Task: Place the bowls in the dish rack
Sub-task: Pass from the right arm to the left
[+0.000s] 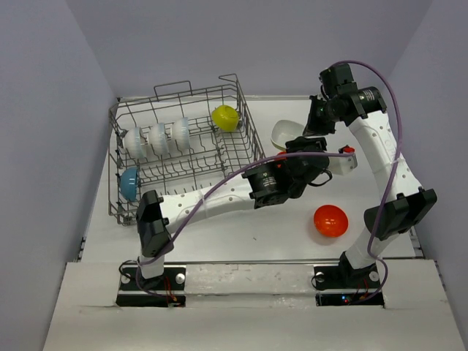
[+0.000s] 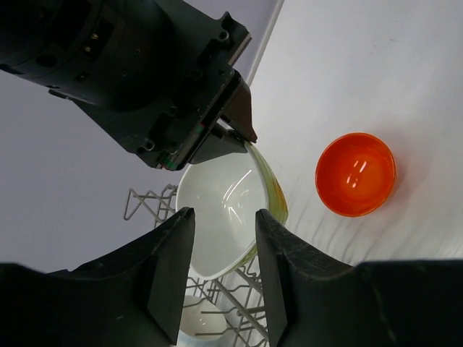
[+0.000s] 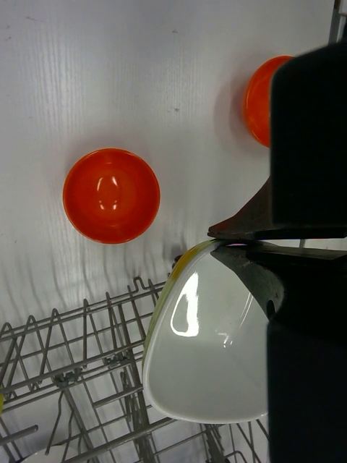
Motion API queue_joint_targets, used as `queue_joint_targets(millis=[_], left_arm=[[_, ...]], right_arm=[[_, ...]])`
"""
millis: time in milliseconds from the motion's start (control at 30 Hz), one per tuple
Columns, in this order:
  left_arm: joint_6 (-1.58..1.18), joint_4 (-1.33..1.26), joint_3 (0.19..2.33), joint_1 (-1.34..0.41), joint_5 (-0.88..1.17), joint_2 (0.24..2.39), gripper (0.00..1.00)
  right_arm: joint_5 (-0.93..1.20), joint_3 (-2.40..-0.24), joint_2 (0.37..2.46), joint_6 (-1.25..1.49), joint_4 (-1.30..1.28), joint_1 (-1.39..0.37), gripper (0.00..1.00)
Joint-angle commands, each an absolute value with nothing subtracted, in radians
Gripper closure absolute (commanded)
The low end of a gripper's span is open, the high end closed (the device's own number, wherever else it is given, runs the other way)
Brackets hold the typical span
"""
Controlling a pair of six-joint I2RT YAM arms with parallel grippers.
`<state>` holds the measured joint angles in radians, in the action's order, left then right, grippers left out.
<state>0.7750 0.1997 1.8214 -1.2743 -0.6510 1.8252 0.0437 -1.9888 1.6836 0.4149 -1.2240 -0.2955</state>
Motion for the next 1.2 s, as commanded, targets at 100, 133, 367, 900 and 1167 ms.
queue_joint_targets(millis=[100,133,367,900,1167], left_arm=[[0.721,0.366,1.894,-1.247,-0.526,1.845,0.49],[0.721,0.385,1.902,-1.247,-0.511,1.847,0.49],[0.7,0.455,1.937,-1.247,-0.477,1.865,0.49],[0.716,0.526,2.033,-1.195,-0.52,1.971,0.52],[0.729,0.511,2.016,-1.172,-0.519,1.951,0.52]], right_arm=[[0.022,-2.013,1.655,0.393,-1.221,-0.301,0.99],[0.018,-2.011,1.654,0.393,-1.223,-0.301,0.99],[0.011,-2.005,1.646,0.399,-1.23,-0.301,0.99],[0.005,-2.008,1.638,0.4,-1.243,-0.31,0.99],[-0.081,-1.993,1.637,0.396,-1.247,-0.31,0.99]])
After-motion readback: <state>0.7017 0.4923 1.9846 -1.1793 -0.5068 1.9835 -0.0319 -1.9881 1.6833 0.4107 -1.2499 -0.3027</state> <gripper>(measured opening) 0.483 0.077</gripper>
